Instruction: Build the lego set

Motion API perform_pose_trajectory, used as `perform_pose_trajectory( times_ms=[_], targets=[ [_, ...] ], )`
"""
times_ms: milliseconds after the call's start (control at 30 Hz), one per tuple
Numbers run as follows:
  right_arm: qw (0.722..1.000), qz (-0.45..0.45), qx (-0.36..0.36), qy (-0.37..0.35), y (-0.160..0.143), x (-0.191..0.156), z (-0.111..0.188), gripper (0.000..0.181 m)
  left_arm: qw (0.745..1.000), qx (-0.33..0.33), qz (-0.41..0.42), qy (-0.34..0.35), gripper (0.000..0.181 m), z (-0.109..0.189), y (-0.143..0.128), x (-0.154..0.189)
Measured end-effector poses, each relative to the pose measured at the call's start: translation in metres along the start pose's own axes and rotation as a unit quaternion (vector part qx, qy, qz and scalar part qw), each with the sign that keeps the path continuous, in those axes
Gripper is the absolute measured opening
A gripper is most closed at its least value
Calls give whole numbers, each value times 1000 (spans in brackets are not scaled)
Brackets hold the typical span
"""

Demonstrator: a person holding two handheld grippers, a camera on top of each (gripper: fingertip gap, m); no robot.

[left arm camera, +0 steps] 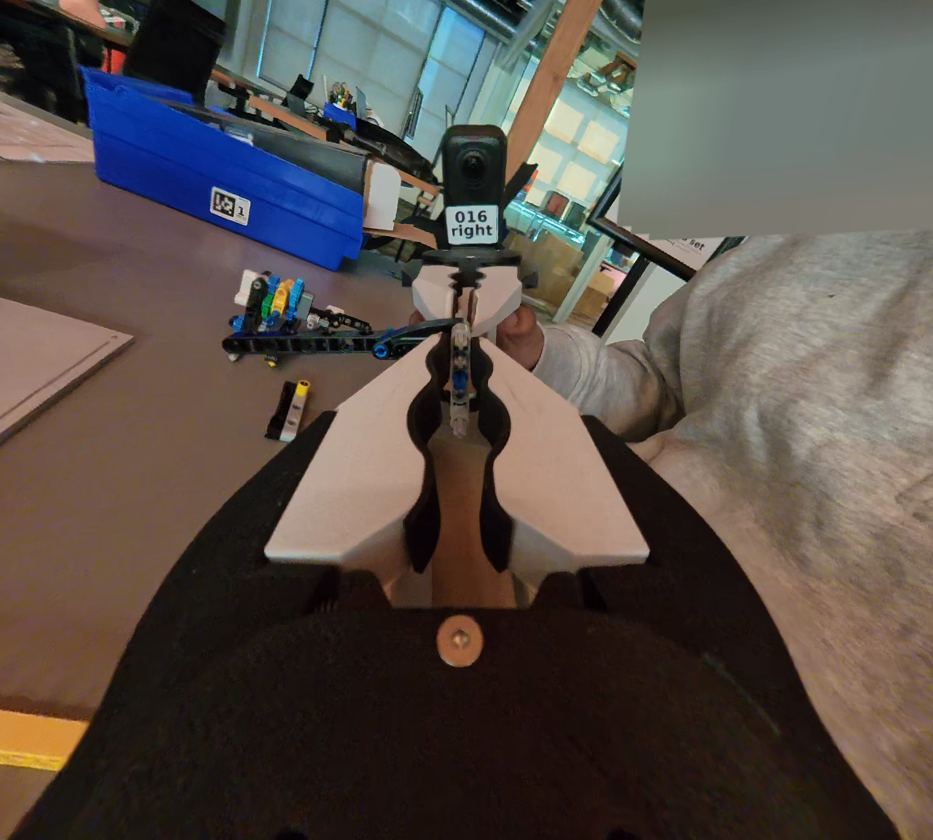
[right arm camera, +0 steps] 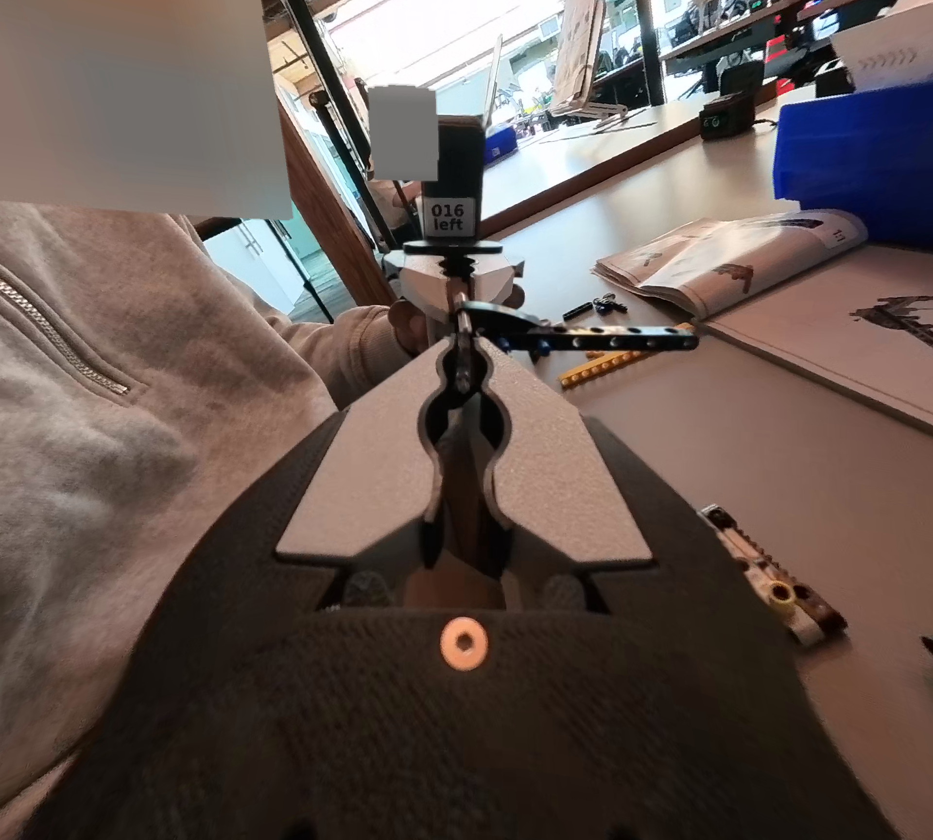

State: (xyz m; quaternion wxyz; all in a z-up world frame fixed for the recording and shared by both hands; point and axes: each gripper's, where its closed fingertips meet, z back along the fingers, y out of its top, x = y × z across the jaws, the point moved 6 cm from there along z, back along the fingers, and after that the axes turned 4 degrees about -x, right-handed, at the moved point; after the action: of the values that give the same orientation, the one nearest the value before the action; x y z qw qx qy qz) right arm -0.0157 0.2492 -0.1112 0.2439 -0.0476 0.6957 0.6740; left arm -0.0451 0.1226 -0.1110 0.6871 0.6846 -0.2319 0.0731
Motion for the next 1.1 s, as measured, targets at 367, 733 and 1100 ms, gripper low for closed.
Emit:
perform_pose_trajectory(
  times_ms=[367, 733, 1100],
  targets=[
    [998, 56, -8, 32, 6, -15, 2, 2, 994, 18, -101, 24, 3, -8, 4, 22],
    [997, 51, 0, 63, 13, -20, 7, 2, 985, 15, -161, 58, 3, -15, 3, 29],
    [998, 36, -11, 56, 7, -11, 4, 2, 990, 1, -128, 55, 3, -15, -2, 17]
  ],
)
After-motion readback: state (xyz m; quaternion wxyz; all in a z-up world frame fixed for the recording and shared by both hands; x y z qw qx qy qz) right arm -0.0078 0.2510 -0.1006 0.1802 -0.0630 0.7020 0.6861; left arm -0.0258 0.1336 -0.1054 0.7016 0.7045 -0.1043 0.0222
